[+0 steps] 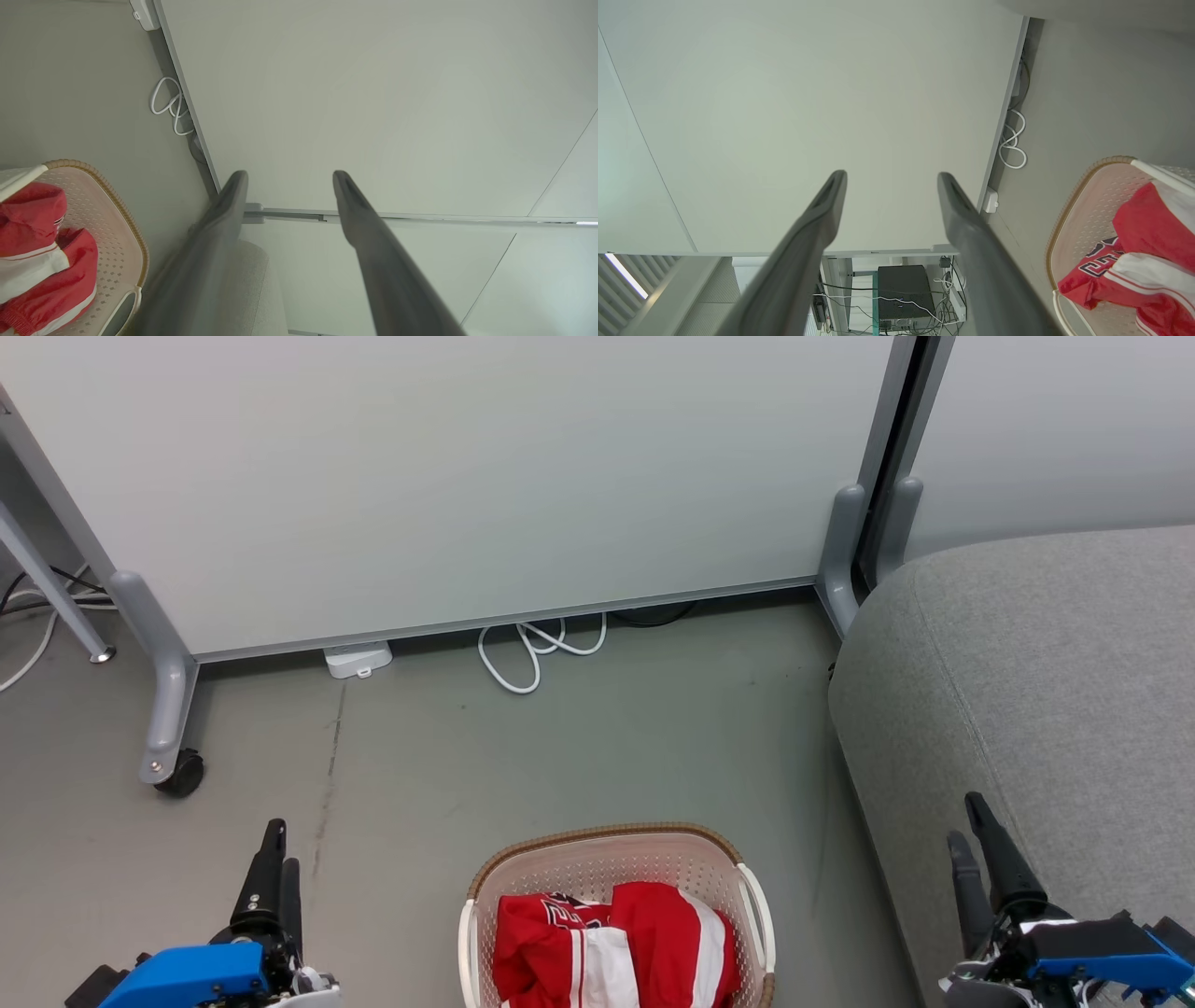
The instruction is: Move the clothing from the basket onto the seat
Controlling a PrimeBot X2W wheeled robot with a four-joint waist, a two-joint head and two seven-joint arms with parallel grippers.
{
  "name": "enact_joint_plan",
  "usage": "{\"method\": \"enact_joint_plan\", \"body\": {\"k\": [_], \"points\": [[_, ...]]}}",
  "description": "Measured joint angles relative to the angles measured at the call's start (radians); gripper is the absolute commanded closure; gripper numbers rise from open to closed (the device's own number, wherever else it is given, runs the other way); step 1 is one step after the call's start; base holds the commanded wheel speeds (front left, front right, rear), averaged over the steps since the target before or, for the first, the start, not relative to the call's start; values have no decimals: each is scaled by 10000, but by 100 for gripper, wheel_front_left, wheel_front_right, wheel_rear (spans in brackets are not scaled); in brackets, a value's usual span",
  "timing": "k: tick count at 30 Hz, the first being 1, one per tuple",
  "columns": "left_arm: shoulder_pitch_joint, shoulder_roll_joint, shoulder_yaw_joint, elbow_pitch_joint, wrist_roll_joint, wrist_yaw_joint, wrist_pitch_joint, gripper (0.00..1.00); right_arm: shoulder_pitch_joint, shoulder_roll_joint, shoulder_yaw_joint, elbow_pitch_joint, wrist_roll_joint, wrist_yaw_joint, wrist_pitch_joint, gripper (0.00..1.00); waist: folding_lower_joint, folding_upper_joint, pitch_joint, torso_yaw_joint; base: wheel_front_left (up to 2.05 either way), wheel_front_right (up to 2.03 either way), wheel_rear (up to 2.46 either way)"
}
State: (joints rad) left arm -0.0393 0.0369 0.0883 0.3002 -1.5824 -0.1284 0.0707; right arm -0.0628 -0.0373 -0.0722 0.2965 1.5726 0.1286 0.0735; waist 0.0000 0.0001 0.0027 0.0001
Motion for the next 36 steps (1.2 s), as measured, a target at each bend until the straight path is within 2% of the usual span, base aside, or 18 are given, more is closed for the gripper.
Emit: {"method": "enact_joint_plan", "body": {"k": [7, 19, 36], "points": [[-5, 8, -94, -102, 986, 59, -330, 0, -26, -2, 161, -15, -1039, 0, -324, 0, 0, 0, -10, 9, 0, 0, 0], [-12, 17, -688, -439, 3712, 399, -823, 0, -145, -6, 466, 4, -3436, 0, -821, 0, 0, 0, -19, 40, 0, 0, 0], [-109, 36, -1221, -280, 7030, 397, -1432, 0, -202, -12, 798, 48, -6429, 2, -1277, 0, 0, 0, -23, 74, 0, 0, 0]]}}
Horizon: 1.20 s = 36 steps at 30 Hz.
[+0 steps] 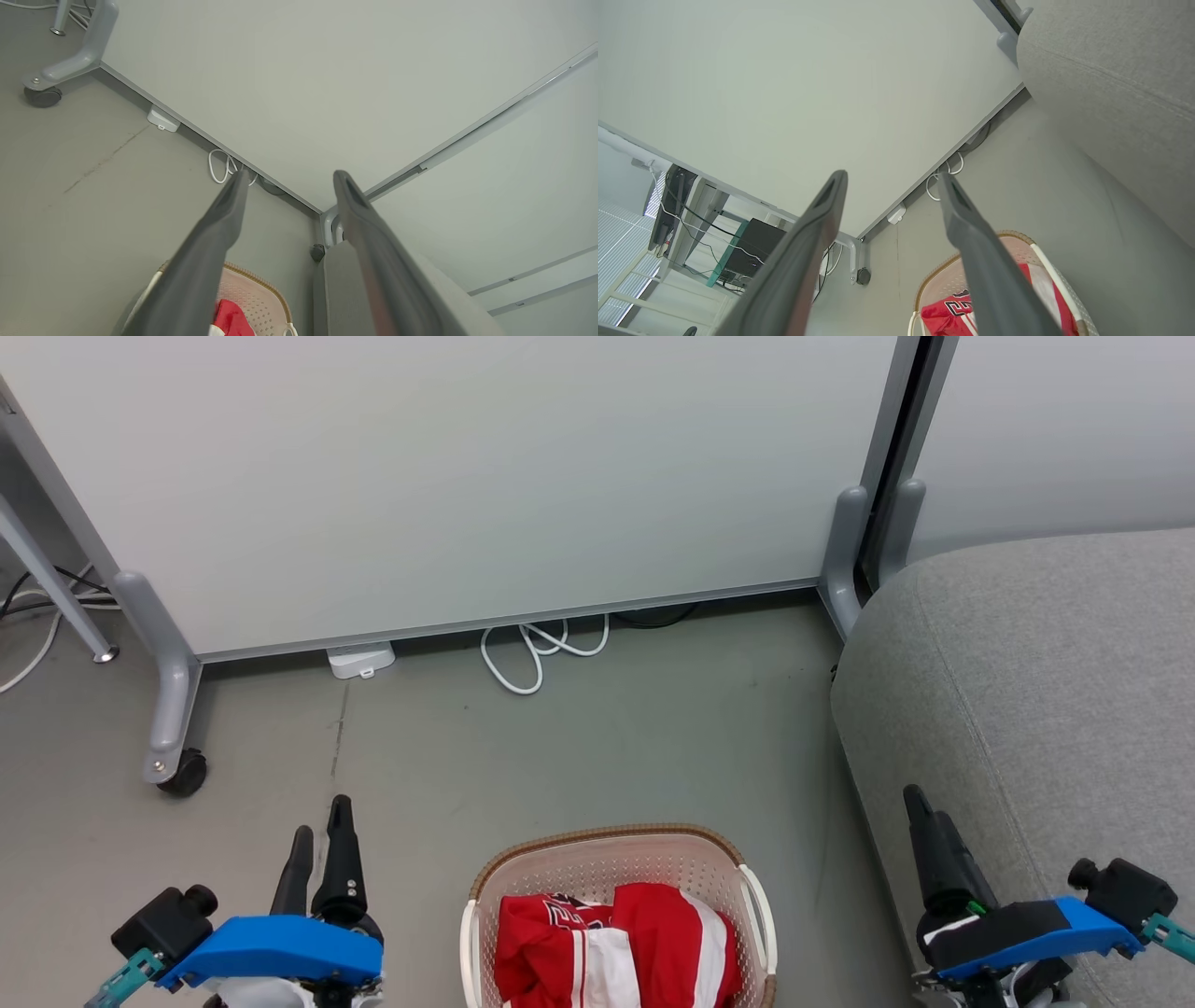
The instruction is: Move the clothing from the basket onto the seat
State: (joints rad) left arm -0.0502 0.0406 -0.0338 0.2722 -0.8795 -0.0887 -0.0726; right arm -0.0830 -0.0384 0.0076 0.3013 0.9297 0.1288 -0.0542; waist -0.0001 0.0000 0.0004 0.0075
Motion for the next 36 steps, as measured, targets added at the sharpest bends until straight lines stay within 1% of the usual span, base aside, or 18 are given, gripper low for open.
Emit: {"method": "enact_joint_plan", "body": {"k": [11, 22, 36], "points": [[-106, 10, -146, 71, 1547, -13, -341, 0, -60, -13, 117, -10, -1471, 0, -88, 0, 1, 0, -2, 12, 0, 0, 0], [-119, 27, -322, 115, 2798, -90, -637, 0, -62, -25, 238, -33, -2658, 2, -199, 0, 0, 0, -9, 17, 0, 0, 0], [-134, 42, -458, 259, 3981, -196, -984, 0, -62, -40, 332, -94, -3954, 4, -401, 0, 0, 0, -75, 37, 0, 0, 0]]}}
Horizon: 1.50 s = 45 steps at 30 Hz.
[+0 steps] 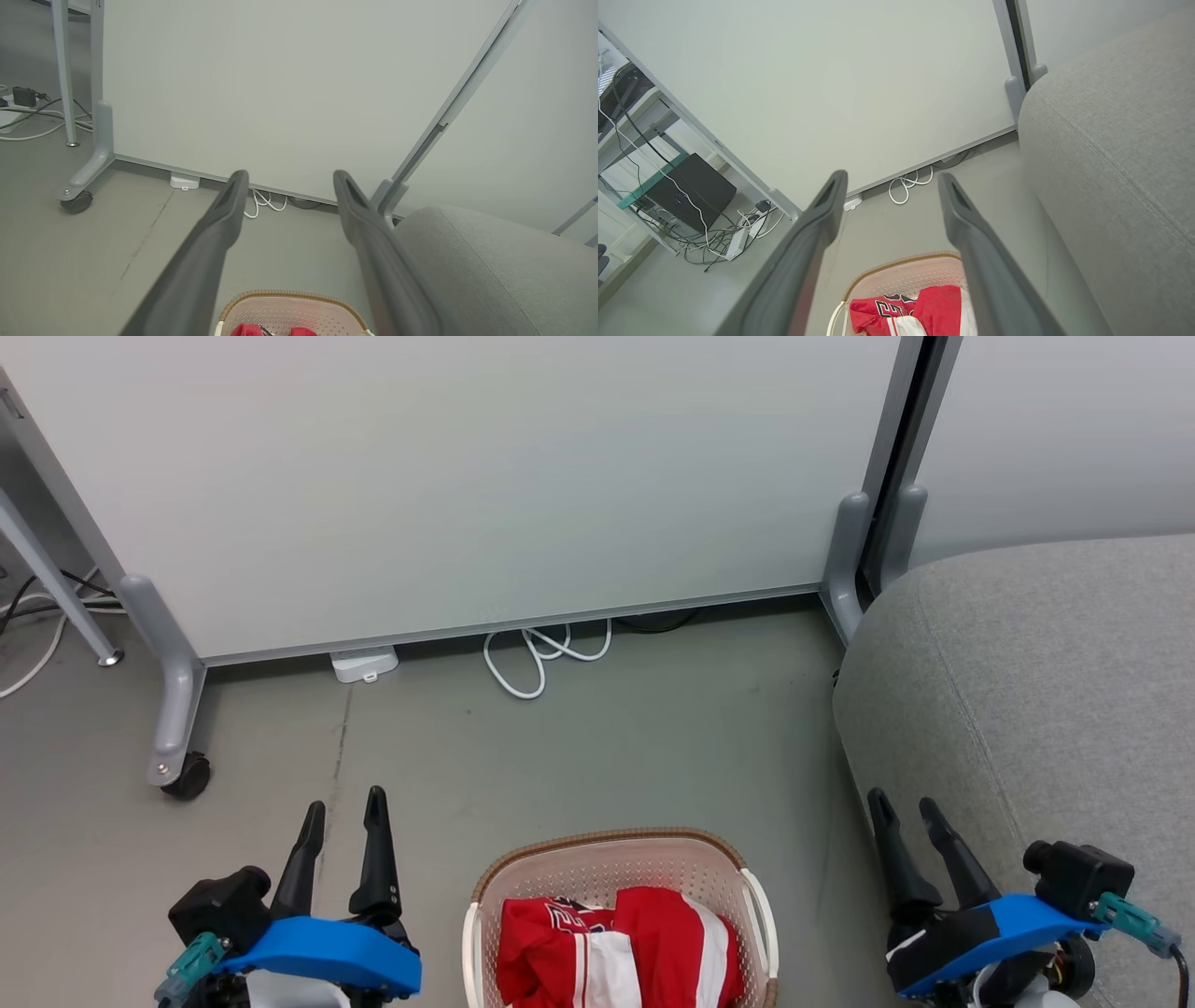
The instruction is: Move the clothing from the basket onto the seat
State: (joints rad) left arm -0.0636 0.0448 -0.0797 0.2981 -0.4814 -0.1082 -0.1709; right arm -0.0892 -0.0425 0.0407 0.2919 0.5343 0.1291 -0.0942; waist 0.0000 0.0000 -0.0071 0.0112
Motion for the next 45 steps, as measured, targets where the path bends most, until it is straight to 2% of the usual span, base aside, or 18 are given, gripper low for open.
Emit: {"method": "enact_joint_plan", "body": {"k": [27, 45], "points": [[-113, 27, -251, 203, 1852, -73, -585, 0, -45, -29, -8, 59, -2224, 2, -313, 0, 0, 0, -26, 23, 0, 0, 0], [-236, 38, -382, 464, 2481, -79, -901, 0, -81, -46, -128, 73, -3499, 13, -495, 0, 0, 0, -124, 103, 0, 0, 0]]}}
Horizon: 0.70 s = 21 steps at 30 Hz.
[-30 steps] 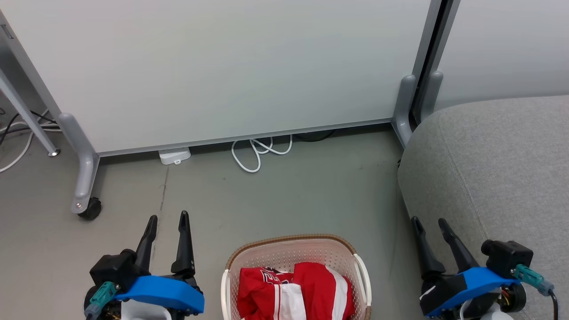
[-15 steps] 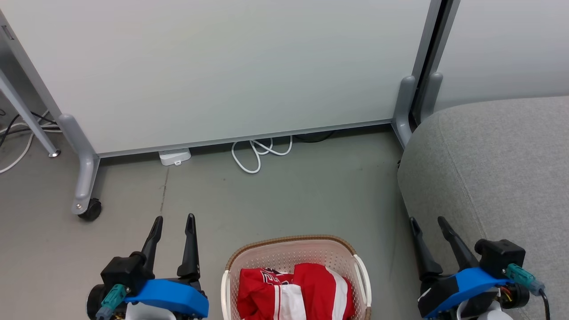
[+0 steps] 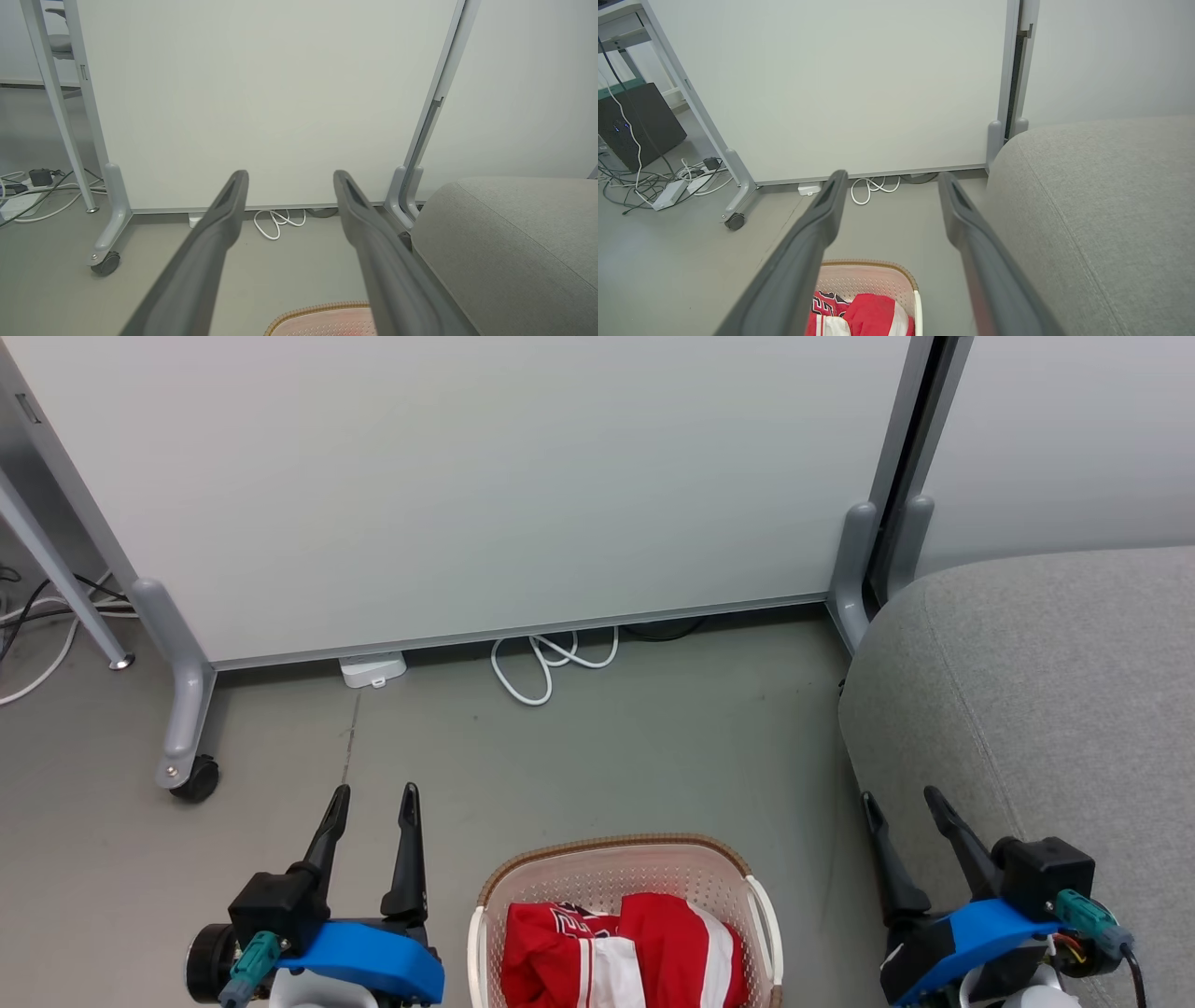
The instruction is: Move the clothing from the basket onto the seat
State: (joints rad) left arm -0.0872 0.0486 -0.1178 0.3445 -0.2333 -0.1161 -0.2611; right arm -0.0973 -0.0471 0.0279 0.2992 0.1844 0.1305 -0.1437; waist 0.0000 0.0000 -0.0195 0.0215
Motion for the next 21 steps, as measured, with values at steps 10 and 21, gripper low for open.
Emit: {"method": "enact_joint_plan", "body": {"k": [10, 21], "points": [[1, 4, 2, 31, 4, 21, -6, 0, 10, -2, -40, 33, -40, 0, 4, 0, 0, 0, -24, 11, 0, 0, 0], [8, 4, 25, 42, 50, 23, -6, 0, 12, -4, 40, -8, 0, 0, 48, 0, 0, 0, 104, -79, 0, 0, 0]]}}
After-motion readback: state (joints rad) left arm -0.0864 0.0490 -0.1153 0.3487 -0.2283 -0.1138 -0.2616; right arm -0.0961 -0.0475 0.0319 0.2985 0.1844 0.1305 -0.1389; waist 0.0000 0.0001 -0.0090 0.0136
